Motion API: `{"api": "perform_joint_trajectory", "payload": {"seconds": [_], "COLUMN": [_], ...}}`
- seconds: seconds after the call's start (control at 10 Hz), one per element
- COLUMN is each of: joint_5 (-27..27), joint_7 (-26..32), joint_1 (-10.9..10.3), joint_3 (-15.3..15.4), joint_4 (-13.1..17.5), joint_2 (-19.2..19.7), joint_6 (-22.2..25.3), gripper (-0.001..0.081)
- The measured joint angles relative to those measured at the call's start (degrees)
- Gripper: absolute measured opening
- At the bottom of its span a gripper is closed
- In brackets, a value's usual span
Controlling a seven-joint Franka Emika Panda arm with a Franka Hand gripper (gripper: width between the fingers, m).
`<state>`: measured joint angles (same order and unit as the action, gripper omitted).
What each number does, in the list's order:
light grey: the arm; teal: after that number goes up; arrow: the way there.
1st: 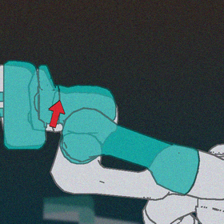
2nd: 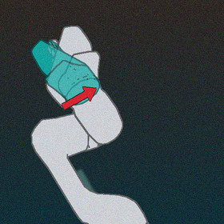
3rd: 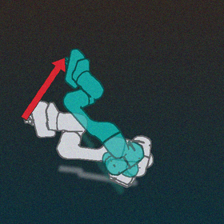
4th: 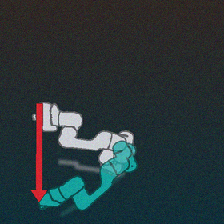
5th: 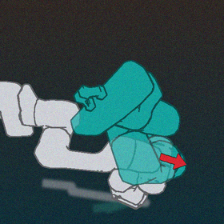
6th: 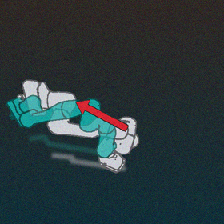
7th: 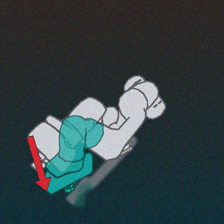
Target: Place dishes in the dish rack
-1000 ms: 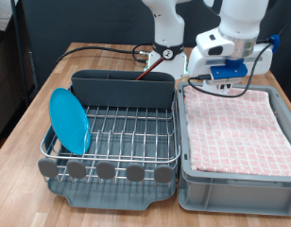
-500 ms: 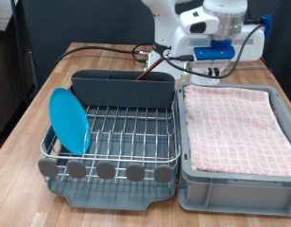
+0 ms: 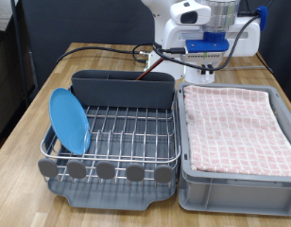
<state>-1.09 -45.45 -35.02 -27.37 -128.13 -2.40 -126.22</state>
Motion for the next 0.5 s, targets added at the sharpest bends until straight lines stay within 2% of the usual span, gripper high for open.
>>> {"api": "perform_joint_trajectory", "payload": {"seconds": [0.3, 0.5], "joint_5": [5.59, 6.76], "joint_7": [3.71, 3.06], "joint_1": [0.94, 1.7], "joint_3": [-2.01, -2.9], "joint_4": [5.05, 9.12], "joint_2": [4.35, 7.84], "joint_6": [0.33, 0.42], "gripper": [0.0071, 0.0071]}}
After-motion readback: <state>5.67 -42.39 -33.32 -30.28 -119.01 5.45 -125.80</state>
